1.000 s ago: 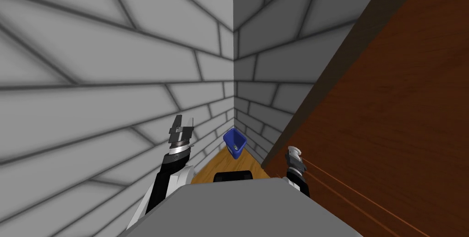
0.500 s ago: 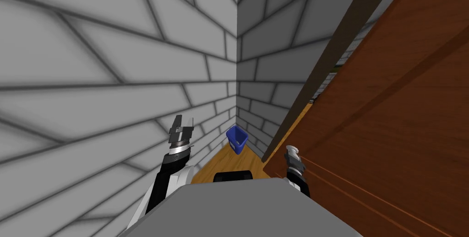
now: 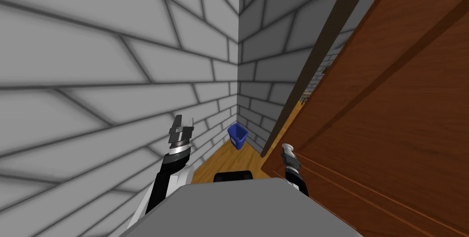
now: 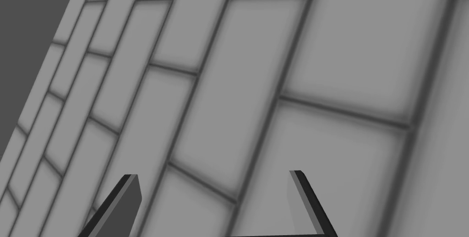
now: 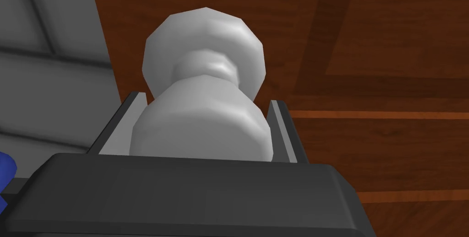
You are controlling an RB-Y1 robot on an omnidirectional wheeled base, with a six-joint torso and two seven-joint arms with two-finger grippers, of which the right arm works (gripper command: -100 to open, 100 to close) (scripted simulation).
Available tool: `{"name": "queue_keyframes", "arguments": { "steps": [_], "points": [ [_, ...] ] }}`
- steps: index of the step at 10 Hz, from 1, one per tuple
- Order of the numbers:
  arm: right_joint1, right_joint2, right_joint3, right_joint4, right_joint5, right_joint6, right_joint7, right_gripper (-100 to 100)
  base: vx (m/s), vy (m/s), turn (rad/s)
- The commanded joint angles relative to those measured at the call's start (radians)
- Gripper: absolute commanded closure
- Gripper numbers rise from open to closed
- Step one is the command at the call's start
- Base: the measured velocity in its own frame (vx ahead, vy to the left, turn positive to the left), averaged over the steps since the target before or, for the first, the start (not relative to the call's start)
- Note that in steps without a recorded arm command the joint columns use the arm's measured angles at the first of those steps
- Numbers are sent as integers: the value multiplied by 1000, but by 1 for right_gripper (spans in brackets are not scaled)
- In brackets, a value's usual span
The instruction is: Pull the door open
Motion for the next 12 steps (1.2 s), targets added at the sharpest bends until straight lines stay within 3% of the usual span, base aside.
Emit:
{"name": "queue_keyframes", "arguments": {
  "steps": [1, 2, 9, 11, 12],
  "points": [
    [-2, -14, 31, -10, 22, -2, -25, 100, -145, -52, 56],
    [0, -8, 18, -3, 13, 0, -15, 100, -60, -24, 29],
    [35, -47, 137, -58, 82, -15, -81, 100, -242, 15, 78],
    [33, -48, 137, -53, 82, -11, -81, 100, -188, 16, 31],
    [42, -53, 159, -59, 94, -15, -93, 100, -139, -4, 52]
  ]
}}
